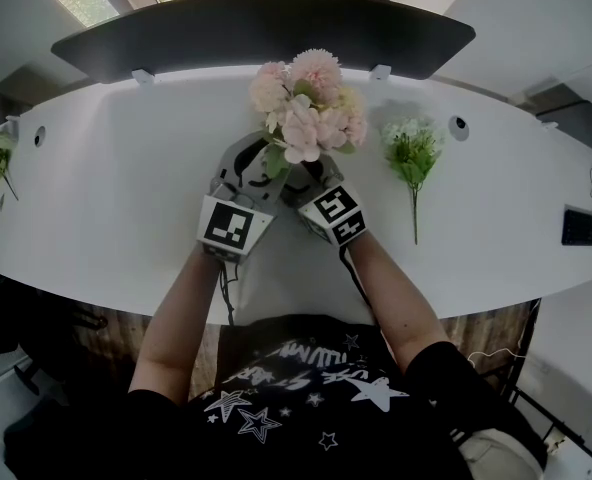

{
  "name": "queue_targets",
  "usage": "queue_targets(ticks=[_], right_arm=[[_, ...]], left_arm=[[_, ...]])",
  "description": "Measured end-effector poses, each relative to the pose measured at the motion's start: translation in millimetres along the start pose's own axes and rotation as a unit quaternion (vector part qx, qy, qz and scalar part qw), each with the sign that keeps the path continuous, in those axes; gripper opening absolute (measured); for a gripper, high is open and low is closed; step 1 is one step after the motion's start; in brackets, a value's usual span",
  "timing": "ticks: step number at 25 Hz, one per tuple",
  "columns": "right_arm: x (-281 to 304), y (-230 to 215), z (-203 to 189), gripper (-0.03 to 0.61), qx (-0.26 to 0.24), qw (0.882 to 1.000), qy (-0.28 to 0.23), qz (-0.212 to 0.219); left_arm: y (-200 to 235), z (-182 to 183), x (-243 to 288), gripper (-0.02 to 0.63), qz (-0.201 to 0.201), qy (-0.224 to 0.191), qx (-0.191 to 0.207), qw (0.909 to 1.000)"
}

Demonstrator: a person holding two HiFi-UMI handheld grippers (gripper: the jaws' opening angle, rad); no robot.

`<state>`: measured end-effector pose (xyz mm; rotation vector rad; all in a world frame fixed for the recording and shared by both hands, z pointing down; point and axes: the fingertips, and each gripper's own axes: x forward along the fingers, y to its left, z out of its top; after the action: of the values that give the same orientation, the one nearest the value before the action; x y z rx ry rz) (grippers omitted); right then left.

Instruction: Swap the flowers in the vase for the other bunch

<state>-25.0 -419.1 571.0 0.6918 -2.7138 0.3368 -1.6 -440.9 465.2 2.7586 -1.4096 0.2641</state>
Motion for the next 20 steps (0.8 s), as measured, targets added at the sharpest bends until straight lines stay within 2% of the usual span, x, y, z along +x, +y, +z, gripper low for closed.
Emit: queue_targets(ticks=[5,13,20], right_arm=[[-2,0,0,0.278,0.004,1.0,-0.011,0.005],[-2,0,0,0.278,0.012,1.0,-0.001,-0.008],[0,1,3,0.279,0.0,1.0,0.004,-0.011]], left_arm=[[1,9,-4,0.124,0.01,-0.013,-0.003,0.9999],[4,32,-16,0.121,0.017,-0.042,-0.001,0.999],[11,67,-32,0.121,0.033,-0.09,-0.006,0.9954]])
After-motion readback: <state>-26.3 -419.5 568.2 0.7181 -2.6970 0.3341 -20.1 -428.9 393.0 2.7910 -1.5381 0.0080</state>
